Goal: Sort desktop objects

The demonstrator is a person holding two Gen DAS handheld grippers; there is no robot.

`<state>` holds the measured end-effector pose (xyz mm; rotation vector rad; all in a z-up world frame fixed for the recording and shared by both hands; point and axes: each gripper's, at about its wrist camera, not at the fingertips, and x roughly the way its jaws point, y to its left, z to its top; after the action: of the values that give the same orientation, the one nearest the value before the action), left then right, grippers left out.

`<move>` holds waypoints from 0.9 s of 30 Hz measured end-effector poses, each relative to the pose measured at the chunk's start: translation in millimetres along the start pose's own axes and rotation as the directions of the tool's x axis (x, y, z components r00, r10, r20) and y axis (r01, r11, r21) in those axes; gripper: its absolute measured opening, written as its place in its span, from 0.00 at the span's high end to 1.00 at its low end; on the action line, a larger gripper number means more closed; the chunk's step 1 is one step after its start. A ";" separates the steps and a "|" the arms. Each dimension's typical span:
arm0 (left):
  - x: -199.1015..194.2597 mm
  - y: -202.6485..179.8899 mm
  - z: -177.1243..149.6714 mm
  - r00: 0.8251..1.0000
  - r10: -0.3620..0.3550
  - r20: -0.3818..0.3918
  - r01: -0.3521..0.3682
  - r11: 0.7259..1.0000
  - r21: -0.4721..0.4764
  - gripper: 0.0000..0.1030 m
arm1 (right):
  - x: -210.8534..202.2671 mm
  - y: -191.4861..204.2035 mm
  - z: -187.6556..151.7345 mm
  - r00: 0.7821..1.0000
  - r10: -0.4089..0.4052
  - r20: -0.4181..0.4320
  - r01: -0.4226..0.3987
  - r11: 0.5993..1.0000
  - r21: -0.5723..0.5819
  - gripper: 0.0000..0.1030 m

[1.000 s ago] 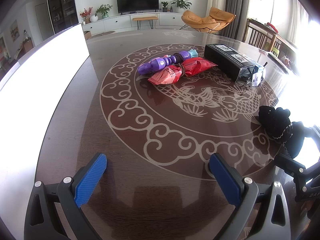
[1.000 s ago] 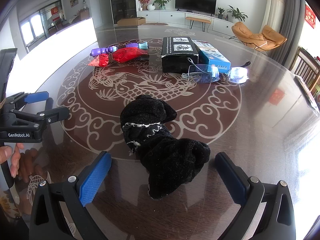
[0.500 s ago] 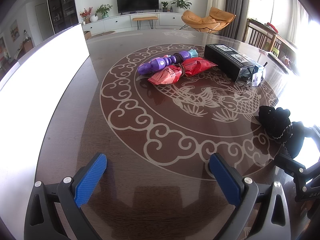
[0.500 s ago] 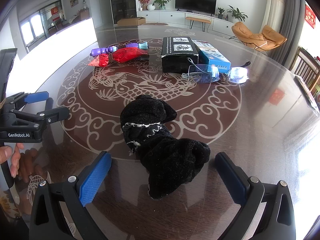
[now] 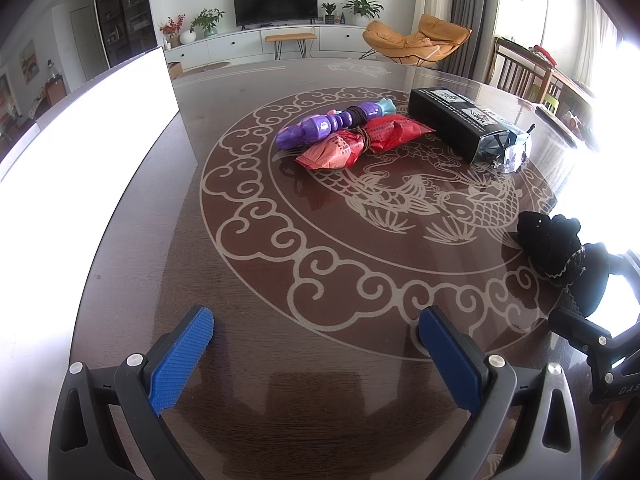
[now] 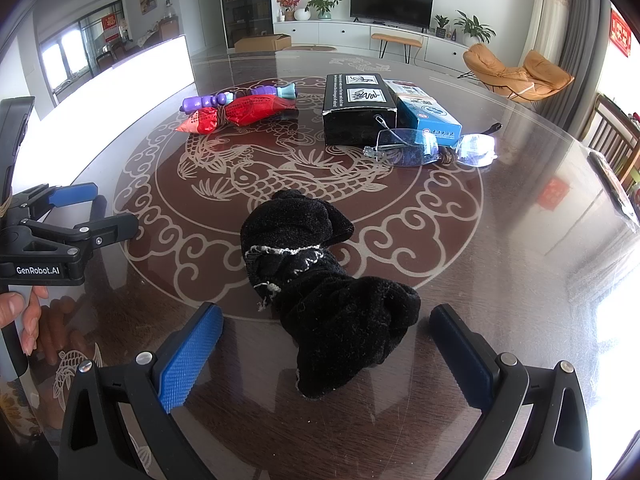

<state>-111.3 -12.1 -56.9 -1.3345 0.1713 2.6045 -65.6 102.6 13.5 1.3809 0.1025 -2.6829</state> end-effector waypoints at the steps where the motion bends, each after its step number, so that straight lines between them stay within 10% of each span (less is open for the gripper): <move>1: 0.0 0.0 0.0 1.000 0.000 0.000 0.000 1.000 0.000 0.00 | 0.0 0.0 0.0 1.000 0.000 0.000 0.000 1.000 0.000 0.00; 14: 0.1 0.3 1.1 1.000 -0.009 -0.010 0.009 1.000 0.009 0.00 | 0.1 0.1 -0.1 1.000 0.000 0.000 0.000 1.000 0.000 0.00; 27: 13.1 -31.1 82.2 0.964 -0.256 -0.071 0.266 0.927 0.265 0.00 | -0.2 0.0 -0.1 1.000 0.000 0.000 0.000 1.000 0.000 0.00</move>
<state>-176.1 36.0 -19.8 -1.2139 0.3219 2.2426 -65.4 102.6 13.6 1.3811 0.1024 -2.6825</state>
